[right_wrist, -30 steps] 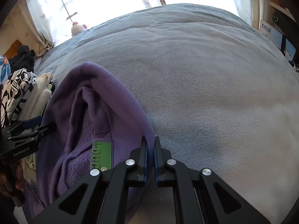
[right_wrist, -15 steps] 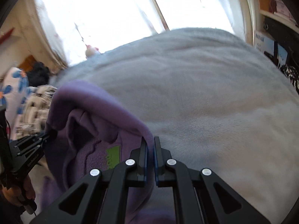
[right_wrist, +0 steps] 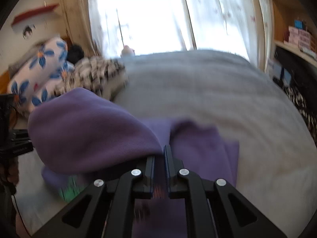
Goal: Fold large clothes
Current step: 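Fold the held hood down onto the hoodie front with both tools, release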
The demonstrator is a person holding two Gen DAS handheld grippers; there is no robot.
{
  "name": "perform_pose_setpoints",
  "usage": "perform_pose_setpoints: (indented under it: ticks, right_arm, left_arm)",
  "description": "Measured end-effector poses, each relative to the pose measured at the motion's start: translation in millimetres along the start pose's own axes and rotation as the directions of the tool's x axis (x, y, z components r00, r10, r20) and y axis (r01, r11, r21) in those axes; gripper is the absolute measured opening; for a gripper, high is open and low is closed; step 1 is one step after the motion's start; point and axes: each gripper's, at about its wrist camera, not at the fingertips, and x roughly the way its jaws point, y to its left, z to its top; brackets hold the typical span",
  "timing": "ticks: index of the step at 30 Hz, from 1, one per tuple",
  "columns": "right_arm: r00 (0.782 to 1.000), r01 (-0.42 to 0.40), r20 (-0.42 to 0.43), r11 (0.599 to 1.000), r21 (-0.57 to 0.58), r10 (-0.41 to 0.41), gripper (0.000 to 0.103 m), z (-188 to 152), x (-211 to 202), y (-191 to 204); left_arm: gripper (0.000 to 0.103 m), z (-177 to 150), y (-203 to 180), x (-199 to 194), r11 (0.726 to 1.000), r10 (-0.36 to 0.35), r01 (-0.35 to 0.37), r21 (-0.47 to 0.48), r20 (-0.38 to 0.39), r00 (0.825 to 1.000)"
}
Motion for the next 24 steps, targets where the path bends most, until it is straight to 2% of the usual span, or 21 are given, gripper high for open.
perform_pose_setpoints:
  ticks: [1, 4, 7, 9, 12, 15, 17, 21, 22, 24]
  right_arm:
    - [0.999, 0.015, -0.046, 1.0, 0.007, -0.015, 0.008, -18, 3, -1]
    - [0.988, 0.053, -0.146, 0.997, 0.055, -0.045, 0.008, -61, 6, -6]
    - [0.985, 0.042, -0.172, 0.989, 0.144, -0.017, 0.008, -84, -3, -11]
    - [0.983, 0.032, -0.184, 0.983, 0.178, 0.001, 0.009, -89, -6, -11]
    - [0.98, 0.014, -0.198, 0.979, 0.206, 0.028, 0.011, -92, -12, -3]
    - [0.98, -0.028, -0.187, 0.972, 0.232, 0.073, 0.028, -91, -16, 6]
    - [0.981, -0.068, -0.162, 0.965, 0.254, 0.111, 0.045, -87, -22, 10]
    - [0.978, -0.139, -0.114, 0.95, 0.279, 0.176, 0.047, -72, -24, 21]
    - [0.977, -0.153, -0.101, 0.95, 0.274, 0.187, 0.047, -67, -25, 26]
    - [0.976, -0.182, -0.072, 0.95, 0.254, 0.206, 0.047, -56, -25, 38]
  left_arm:
    - [0.005, -24, 3, 4, 1.0, 0.006, -0.007, -0.022, -0.04, 0.999]
    - [0.005, -65, 8, 6, 0.997, 0.019, -0.027, -0.068, -0.11, 0.994]
    - [0.005, -86, 18, 5, 0.992, 0.003, -0.021, -0.123, -0.143, 0.99]
    - [0.01, -93, 19, -3, 0.988, -0.017, -0.004, -0.154, -0.135, 0.991]
    - [0.017, -95, 16, -15, 0.977, -0.072, 0.049, -0.207, -0.106, 0.992]
    - [0.025, -88, 10, -24, 0.965, -0.129, 0.108, -0.239, -0.073, 0.989]
    - [0.03, -81, 5, -26, 0.954, -0.174, 0.155, -0.256, -0.054, 0.983]
    - [0.049, -68, 0, -22, 0.904, -0.29, 0.268, -0.334, -0.016, 0.957]
    - [0.049, -63, -3, -22, 0.891, -0.308, 0.29, -0.348, 0.002, 0.951]
    - [0.049, -54, -8, -21, 0.888, -0.325, 0.309, -0.341, 0.009, 0.946]
